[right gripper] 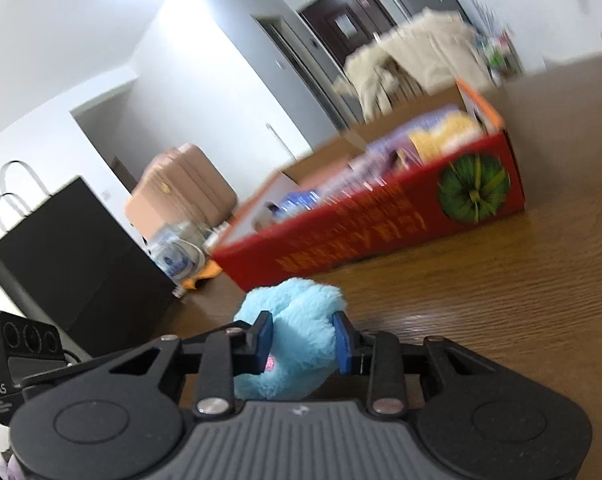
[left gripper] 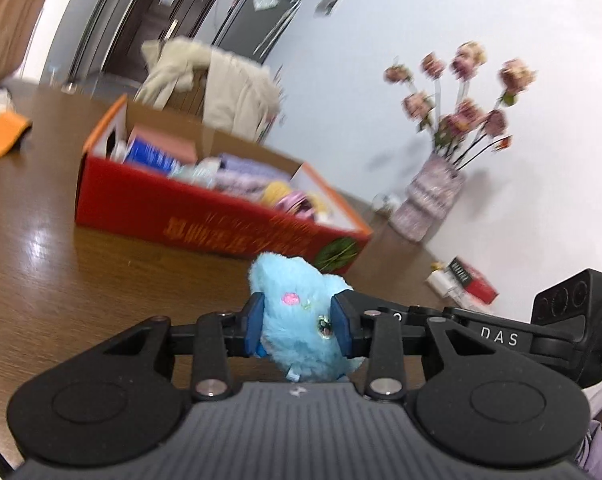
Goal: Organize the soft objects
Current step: 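Grasp the light-blue plush toy with both grippers and lift it, then lower the blue plush into the box and open both grippers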
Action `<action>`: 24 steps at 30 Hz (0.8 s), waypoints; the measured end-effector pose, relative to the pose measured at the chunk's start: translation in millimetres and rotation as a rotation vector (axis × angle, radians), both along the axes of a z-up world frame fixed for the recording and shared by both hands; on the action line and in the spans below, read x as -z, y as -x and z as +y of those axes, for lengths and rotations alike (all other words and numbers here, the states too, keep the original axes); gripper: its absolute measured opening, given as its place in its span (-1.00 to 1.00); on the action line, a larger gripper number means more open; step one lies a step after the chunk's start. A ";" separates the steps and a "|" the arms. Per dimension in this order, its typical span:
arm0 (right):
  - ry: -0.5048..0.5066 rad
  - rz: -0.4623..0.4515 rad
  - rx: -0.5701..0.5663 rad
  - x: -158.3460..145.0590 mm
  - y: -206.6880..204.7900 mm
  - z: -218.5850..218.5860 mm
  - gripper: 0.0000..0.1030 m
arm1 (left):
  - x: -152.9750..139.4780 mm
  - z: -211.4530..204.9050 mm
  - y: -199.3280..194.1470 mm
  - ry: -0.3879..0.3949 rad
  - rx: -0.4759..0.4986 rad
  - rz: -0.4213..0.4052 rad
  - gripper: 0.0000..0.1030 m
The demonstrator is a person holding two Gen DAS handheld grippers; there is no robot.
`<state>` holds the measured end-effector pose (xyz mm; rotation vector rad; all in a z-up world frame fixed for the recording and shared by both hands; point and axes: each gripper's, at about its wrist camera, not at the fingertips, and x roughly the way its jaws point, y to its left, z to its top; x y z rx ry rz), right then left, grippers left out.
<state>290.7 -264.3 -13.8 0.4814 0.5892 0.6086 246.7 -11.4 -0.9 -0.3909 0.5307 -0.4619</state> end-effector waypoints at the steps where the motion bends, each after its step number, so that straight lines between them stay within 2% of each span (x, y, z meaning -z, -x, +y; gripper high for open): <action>1: 0.003 -0.020 0.007 -7.3 9.3 0.1 -0.40 | -7.5 -1.1 6.3 -0.002 0.001 -0.020 -0.29; 7: 0.024 -0.151 0.032 -54.5 49.7 -5.0 -0.40 | -44.9 -10.2 32.1 -0.013 0.011 -0.122 -0.30; 14: 0.030 -0.184 0.043 -70.2 55.9 -11.6 -0.40 | -51.9 -17.9 30.1 -0.018 0.014 -0.132 -0.30; 19: 0.057 -0.204 0.040 -79.7 33.0 -9.4 -0.40 | -67.5 -16.4 -10.7 -0.024 0.025 -0.147 -0.30; 24: 0.093 -0.219 0.038 -98.6 -21.0 -4.2 -0.40 | -77.2 -10.5 -73.2 -0.018 0.021 -0.135 -0.30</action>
